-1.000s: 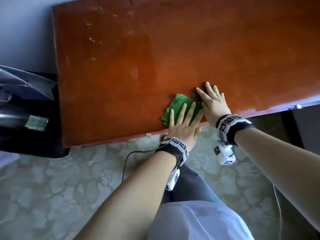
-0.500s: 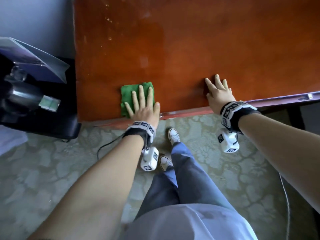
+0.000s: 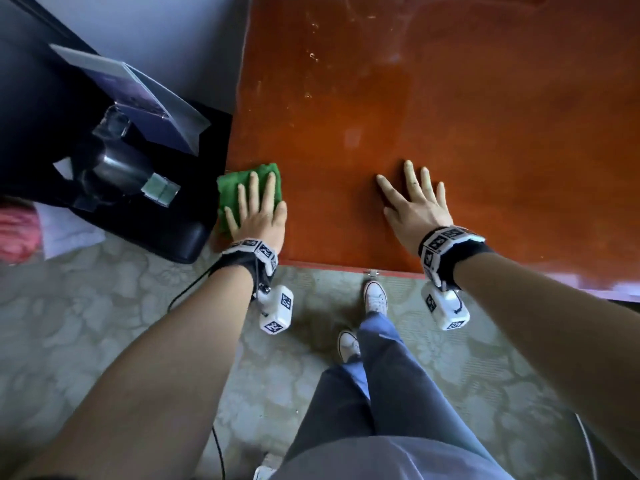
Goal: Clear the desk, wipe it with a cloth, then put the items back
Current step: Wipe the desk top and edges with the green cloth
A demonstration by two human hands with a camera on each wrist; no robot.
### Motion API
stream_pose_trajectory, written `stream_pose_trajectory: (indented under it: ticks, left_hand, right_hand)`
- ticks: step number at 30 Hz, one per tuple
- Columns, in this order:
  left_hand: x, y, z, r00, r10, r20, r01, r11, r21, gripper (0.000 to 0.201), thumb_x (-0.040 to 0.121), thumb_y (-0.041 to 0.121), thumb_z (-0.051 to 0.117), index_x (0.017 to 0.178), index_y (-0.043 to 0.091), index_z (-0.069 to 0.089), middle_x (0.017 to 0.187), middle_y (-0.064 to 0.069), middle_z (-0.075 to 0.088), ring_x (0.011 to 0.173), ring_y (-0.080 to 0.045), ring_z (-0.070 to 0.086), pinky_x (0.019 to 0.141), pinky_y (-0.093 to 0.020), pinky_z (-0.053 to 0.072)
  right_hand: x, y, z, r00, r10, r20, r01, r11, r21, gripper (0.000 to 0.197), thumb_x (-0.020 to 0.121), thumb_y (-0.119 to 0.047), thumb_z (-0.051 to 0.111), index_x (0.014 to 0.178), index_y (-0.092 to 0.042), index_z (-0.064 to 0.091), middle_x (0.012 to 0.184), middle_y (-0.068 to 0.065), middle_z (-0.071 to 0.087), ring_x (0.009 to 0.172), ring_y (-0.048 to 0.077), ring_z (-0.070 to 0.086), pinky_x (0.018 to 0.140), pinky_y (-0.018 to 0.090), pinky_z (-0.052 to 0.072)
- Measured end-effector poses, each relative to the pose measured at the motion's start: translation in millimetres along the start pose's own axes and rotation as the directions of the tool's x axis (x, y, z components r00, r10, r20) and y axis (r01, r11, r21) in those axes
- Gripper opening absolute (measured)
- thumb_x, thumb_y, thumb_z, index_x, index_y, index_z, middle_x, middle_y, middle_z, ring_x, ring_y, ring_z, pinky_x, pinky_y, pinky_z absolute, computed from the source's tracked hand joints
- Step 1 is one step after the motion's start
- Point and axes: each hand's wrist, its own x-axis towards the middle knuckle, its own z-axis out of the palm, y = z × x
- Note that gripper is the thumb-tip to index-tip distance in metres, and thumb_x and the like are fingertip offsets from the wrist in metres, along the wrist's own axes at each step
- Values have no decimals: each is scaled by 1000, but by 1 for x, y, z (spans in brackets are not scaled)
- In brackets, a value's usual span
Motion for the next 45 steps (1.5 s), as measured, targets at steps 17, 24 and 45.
stream_pose_trajectory:
  ticks: [17,24,45]
  left_hand:
    - [5,42,5,993,74,92,-79,996,51,63,96,58,15,153,47,-10,164,14,-15,152,-17,-11,120,-56,-3]
    - [124,33,-42,999,-31,37,32,999,-18,60,101,52,21,155,44,-4,164,12,-13,152,-17,-10,119,-57,-1]
    - [225,92,-76,921,340,192,-365,924,114,65,98,61,20,154,46,-8,164,12,-17,152,-18,-13,119,-56,-7]
  right_hand:
    - [97,-26,-39,994,-103,35,104,995,-7,57,104,-38,28,154,-47,3,164,3,-16,151,30,-12,120,55,-4]
    - [121,-29,-43,996,-80,47,78,996,36,55,104,-39,27,152,-51,3,164,-3,-18,150,27,-15,120,53,-8]
    - [133,-27,-53,989,142,37,-142,990,-8,61,103,-45,26,154,-43,-6,164,-2,-18,151,25,-11,119,56,-1]
